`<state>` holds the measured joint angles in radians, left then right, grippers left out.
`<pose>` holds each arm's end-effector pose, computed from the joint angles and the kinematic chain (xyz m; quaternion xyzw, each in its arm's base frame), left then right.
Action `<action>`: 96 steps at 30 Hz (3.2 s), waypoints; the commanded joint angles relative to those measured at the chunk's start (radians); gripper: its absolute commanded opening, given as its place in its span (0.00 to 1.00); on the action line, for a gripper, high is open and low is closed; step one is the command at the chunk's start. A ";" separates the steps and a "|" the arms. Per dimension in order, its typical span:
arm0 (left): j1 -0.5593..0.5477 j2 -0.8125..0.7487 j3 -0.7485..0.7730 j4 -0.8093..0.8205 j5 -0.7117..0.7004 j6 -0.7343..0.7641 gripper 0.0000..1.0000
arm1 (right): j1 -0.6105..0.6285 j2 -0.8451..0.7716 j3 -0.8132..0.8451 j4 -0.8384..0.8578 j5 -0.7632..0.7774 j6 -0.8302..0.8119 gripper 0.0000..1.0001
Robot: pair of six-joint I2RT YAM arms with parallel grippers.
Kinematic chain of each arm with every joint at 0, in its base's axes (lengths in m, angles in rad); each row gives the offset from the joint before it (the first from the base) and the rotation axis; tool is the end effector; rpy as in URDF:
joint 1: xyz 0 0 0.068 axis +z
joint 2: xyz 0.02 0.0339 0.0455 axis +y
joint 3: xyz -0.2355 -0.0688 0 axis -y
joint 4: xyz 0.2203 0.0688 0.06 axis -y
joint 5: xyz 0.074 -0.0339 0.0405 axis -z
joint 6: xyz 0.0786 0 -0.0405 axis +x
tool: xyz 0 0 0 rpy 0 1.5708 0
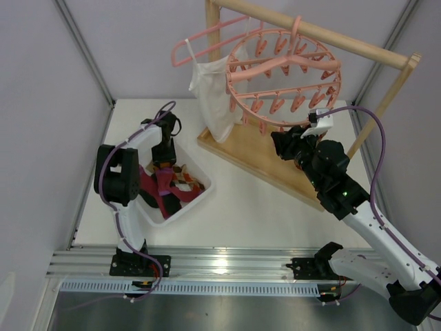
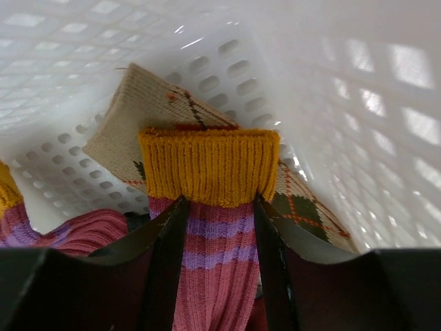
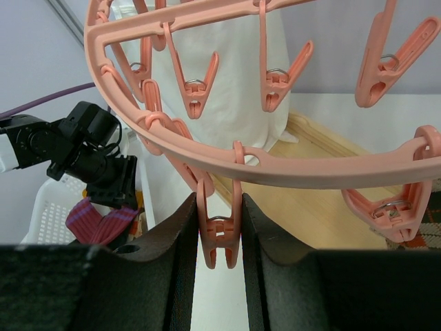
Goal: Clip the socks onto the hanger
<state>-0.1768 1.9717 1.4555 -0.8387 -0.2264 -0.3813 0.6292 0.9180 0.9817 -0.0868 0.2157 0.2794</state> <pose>0.3628 -0.0469 0.1267 -0.1129 0.9814 0.0785 0.1338 0.2070 0.1298 0.3710 -0.0497 0.7133 0.2357 0.6581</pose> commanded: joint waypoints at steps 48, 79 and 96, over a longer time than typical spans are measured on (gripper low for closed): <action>-0.239 -0.951 -0.349 0.357 0.005 0.073 0.01 | -0.020 -0.038 0.020 -0.087 -0.081 0.037 0.00; -0.779 -0.643 -0.314 1.058 0.311 0.171 0.01 | -0.022 -0.065 0.043 0.009 -0.134 0.086 0.00; -0.796 -0.590 -0.284 1.060 0.323 0.160 0.01 | -0.022 -0.064 0.040 0.027 -0.133 0.086 0.00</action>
<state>-0.9638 1.3724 1.1400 0.1741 0.0826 -0.2310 0.6056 0.8658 0.9966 -0.0830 0.0967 0.3565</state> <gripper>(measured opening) 0.014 0.307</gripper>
